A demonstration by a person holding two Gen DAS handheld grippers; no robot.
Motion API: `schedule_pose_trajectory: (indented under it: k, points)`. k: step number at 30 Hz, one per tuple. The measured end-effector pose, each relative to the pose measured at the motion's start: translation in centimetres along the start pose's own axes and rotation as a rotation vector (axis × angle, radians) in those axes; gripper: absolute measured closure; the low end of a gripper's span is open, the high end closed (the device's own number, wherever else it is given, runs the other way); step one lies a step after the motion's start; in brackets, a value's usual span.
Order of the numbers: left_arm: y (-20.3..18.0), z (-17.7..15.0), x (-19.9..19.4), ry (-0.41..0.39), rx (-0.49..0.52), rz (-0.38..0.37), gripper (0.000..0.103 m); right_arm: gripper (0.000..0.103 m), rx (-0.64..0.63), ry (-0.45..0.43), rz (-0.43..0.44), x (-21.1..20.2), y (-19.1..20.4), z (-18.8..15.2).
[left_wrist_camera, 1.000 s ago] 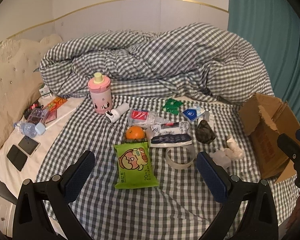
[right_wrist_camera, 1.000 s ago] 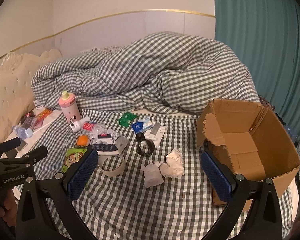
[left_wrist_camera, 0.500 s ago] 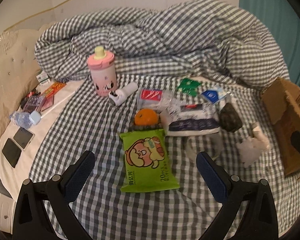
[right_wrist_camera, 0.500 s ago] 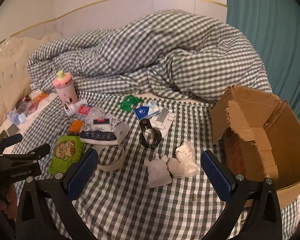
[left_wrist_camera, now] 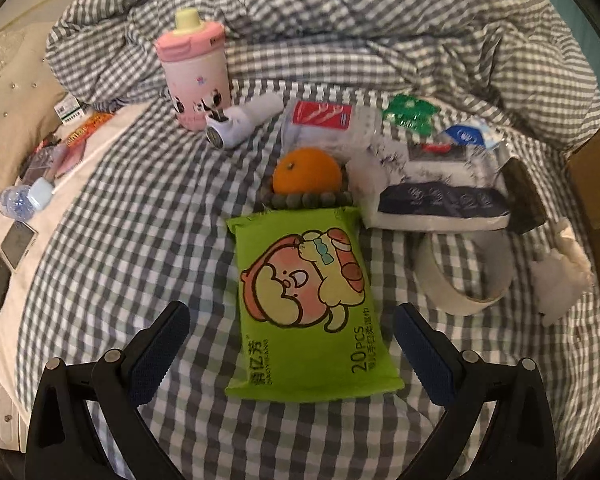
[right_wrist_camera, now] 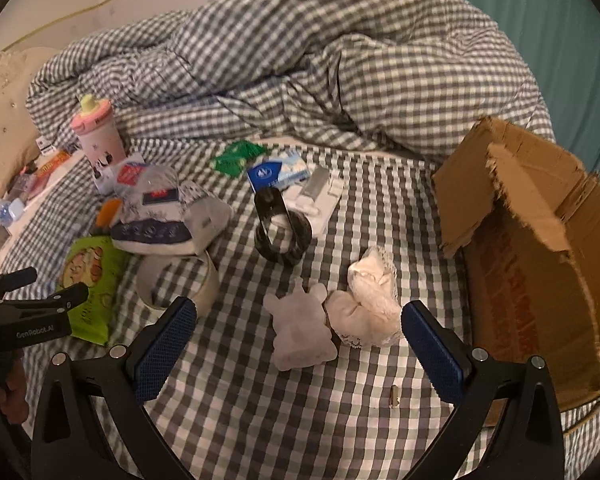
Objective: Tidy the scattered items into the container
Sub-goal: 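Reach the left tool to the green wipes pack while the right tool approaches the white bear figurine, then grasp the green wipes pack with the left tool while the right tool grasps the white bear figurine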
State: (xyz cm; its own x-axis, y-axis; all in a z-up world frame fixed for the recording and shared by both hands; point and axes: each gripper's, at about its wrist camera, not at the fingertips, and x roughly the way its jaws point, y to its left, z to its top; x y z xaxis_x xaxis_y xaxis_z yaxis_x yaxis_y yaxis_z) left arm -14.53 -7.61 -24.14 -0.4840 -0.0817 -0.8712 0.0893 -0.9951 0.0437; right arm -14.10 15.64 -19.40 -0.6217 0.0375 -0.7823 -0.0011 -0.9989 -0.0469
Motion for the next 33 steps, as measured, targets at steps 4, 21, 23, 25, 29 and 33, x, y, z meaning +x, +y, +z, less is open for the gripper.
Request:
schedule_pose_trajectory:
  k: [4, 21, 23, 25, 29, 33]
  points:
    - [-0.2, 0.2, 1.8, 0.024, -0.001, 0.004, 0.000, 0.000, 0.000, 0.030, -0.002, 1.5, -0.2, -0.3]
    - [0.0, 0.0, 5.9, 0.054, -0.041, -0.015, 0.000, 0.000, -0.002, 0.115, -0.023, 5.7, -0.4, -1.4]
    - [0.2, -0.1, 5.8, 0.044, -0.046, -0.023, 0.002, 0.000, -0.001, 0.128, -0.031, 6.4, -0.6, -1.6]
    - [0.3, -0.2, 5.7, 0.032, -0.051, -0.026, 0.006, 0.000, -0.001, 0.141, -0.041, 7.2, -0.7, -1.7]
    - [-0.1, -0.2, 5.2, 0.017, -0.039, -0.032, 0.021, 0.000, -0.004, 0.155, -0.049, 8.4, -0.8, -1.7]
    - [-0.4, -0.2, 5.0, 0.014, -0.029, -0.029, 0.025, 0.002, -0.019, 0.183, -0.037, 9.3, -0.6, -1.8]
